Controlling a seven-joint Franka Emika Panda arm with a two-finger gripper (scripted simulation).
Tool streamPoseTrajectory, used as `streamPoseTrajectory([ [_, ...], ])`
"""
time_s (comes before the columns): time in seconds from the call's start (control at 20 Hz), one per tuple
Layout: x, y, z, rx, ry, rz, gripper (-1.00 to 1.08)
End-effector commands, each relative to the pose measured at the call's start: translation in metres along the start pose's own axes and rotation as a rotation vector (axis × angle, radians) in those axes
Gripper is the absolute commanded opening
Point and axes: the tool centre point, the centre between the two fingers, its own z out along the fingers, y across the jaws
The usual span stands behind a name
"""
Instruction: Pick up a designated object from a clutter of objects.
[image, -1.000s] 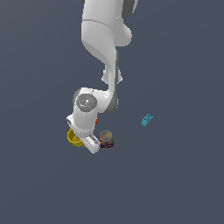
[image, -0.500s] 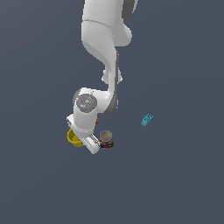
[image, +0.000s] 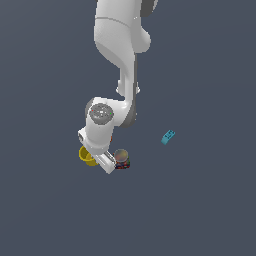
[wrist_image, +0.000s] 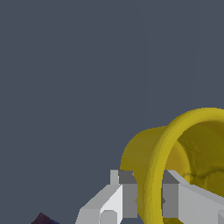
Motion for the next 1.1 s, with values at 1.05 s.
streamPoseTrajectory([
  [1.05, -0.086, -0.008, -0.185, 0.002, 0.004, 0.000, -1.00],
])
